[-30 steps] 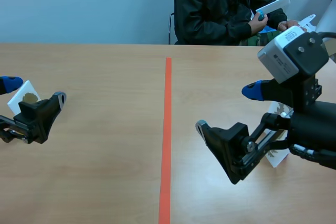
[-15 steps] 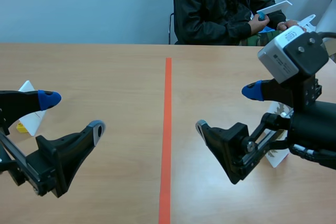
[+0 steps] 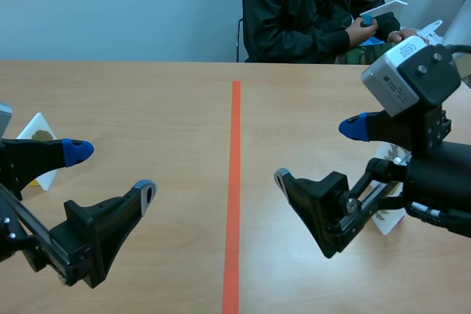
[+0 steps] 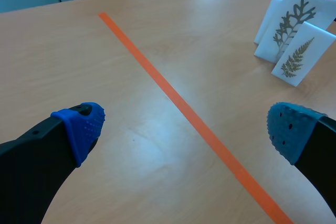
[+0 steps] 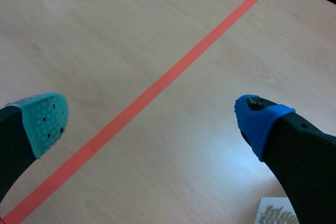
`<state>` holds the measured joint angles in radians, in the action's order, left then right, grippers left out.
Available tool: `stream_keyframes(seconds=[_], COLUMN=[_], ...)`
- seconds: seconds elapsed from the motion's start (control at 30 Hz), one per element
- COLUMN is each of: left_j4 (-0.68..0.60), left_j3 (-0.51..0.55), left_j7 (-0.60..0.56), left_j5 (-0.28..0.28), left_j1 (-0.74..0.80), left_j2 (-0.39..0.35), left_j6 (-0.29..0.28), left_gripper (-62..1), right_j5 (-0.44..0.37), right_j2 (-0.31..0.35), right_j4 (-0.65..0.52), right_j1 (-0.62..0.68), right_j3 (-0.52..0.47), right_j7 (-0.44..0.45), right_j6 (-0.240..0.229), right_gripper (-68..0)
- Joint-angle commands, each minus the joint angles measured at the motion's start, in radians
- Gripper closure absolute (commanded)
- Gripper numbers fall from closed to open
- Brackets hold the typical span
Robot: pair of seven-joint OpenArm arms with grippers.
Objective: Sort the leaf by its shape. The table is split by an orange tape line. A compound leaf with several leaflets goes to the left side, a simple leaf with one blade goes to the right side. Return to the home posture when a red brick is placed on the table.
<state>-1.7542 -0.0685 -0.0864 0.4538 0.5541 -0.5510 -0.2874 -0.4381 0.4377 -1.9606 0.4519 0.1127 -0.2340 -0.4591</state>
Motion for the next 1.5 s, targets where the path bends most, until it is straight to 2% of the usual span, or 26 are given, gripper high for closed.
stream_keyframes(seconds=[0.0,0.13,1.0,1.27,1.47], left_j4=[-0.011,-0.011,-0.011,-0.011,-0.01], left_j3=[0.009,0.009,0.009,0.009,0.009], left_j7=[-0.02,-0.021,-0.024,0.008,0.035], left_j5=[0.01,0.01,0.013,0.009,0.006], left_j1=[0.0,-0.001,-0.003,-0.003,-0.003], left_j2=[0.003,0.005,0.035,0.035,0.035], left_j6=[-0.023,-0.053,-0.046,-0.05,-0.084], left_gripper=[-62.3,-62.3,-62.3,-62.3,-62.3], right_j5=[-0.015,-0.018,-0.018,-0.018,-0.018], right_j2=[0.0,0.0,0.0,0.0,0.0], right_j4=[-0.001,-0.001,-0.001,-0.001,-0.001], right_j1=[-0.011,-0.011,-0.011,-0.011,-0.011], right_j3=[-0.014,-0.014,-0.014,-0.014,-0.014], right_j7=[0.015,0.015,0.015,0.015,0.015], right_j6=[0.003,0.003,0.003,0.003,0.003], right_gripper=[-67.9,-67.9,-67.9,-67.9,-67.9])
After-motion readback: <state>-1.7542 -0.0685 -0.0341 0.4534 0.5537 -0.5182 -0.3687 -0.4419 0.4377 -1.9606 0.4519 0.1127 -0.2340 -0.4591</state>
